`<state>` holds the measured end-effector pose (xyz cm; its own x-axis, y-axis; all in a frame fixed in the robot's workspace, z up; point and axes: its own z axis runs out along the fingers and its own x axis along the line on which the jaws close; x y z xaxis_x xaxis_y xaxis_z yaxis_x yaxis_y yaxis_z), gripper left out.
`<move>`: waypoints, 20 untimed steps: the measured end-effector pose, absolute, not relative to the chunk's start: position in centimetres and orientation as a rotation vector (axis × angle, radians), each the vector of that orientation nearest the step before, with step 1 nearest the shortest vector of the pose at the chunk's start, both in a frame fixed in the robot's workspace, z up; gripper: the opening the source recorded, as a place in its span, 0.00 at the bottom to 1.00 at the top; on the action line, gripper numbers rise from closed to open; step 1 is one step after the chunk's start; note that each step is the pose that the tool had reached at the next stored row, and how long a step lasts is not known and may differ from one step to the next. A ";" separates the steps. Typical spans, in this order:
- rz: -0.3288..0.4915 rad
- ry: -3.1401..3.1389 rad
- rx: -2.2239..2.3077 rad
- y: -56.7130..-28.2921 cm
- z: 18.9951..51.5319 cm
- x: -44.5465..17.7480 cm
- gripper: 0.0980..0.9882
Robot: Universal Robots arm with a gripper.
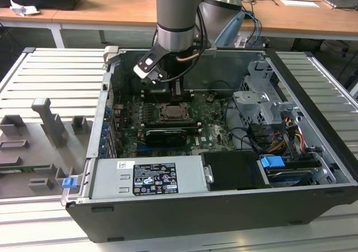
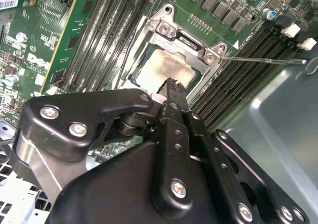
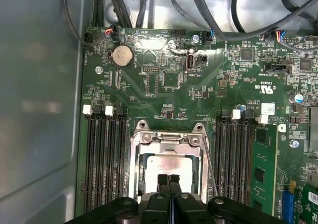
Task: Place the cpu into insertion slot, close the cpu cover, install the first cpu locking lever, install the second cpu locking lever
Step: 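Install the first cpu locking lever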
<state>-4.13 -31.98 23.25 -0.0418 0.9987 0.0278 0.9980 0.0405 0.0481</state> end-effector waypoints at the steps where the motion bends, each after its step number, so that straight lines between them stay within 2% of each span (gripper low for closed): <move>1: 0.085 2.256 2.165 -32.0 23.3 -4.1 0.01; 6: 0.085 2.256 2.165 -32.0 24.0 -4.1 0.01; 12: 0.084 2.256 2.165 -32.0 26.9 -4.1 0.01; 20: 0.082 2.366 2.046 -32.0 27.1 -4.2 0.01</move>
<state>-4.15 -31.97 27.10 -0.1451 0.9891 0.0249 0.9884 0.1438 0.0479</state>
